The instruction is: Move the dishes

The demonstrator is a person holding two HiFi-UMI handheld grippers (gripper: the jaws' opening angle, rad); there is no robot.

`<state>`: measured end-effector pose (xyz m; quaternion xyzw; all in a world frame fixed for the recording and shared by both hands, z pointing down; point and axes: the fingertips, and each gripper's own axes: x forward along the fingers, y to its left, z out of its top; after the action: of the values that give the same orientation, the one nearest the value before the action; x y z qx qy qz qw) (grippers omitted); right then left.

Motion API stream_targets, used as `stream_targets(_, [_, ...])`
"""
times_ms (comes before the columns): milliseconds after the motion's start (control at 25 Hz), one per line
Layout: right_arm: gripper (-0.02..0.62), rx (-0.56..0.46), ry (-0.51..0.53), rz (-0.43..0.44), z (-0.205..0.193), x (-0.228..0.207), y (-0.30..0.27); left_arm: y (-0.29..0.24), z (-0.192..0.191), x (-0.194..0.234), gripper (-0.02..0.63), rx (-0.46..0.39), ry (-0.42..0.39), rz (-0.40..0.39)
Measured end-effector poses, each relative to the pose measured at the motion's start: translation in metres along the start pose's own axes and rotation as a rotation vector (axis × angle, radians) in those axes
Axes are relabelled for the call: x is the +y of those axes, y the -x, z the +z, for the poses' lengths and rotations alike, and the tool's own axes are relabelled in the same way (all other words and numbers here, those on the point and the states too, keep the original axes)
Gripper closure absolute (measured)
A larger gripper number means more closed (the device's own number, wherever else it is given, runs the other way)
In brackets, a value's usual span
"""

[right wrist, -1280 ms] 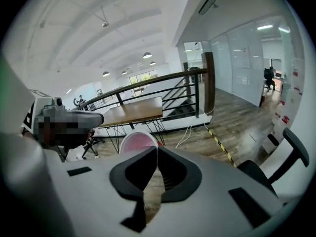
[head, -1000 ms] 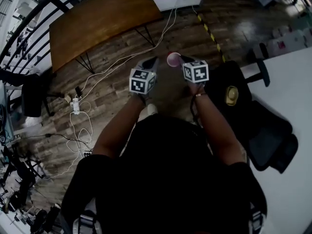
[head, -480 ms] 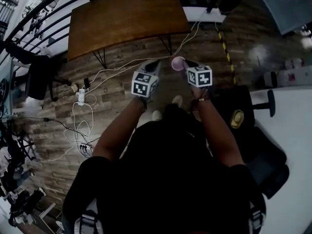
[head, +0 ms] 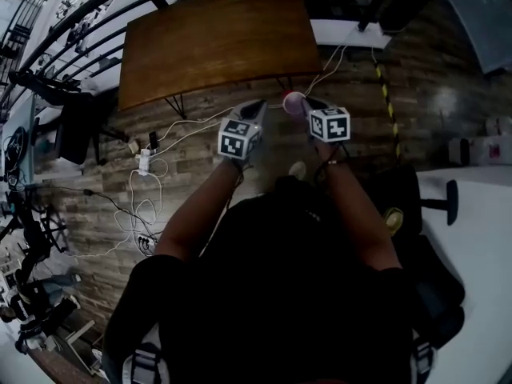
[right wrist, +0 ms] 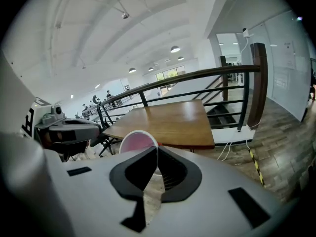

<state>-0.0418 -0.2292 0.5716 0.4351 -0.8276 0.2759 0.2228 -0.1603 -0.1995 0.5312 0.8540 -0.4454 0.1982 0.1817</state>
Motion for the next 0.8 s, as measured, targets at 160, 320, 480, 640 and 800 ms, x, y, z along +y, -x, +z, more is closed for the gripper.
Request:
stream_targets(160, [0.575, -0.01, 0.008, 0.019, 0.029, -0.034, -0.013, -0.037, 0.028, 0.003, 0.611, -0.004, 0.016, 0.011])
stream_targets(320, [0.575, -0.001, -0.017, 0.057, 0.047, -0.051, -0.031, -0.058, 0.045, 0.018, 0.611, -0.01, 0.036, 0.026])
stream_targets(480, [0.575, 0.013, -0.035, 0.074, 0.053, -0.055, -0.05, -0.067, 0.046, 0.037, 0.611, 0.007, 0.04, 0.049])
stream_targets(640, [0.575, 0.024, -0.035, 0.074, 0.074, -0.055, -0.08, -0.085, 0.054, 0.07, 0.611, 0.027, 0.044, 0.048])
stream_targets(800, [0.575, 0.033, -0.033, 0.063, 0.095, -0.051, -0.106, -0.096, 0.069, 0.101, 0.611, 0.026, 0.039, 0.026])
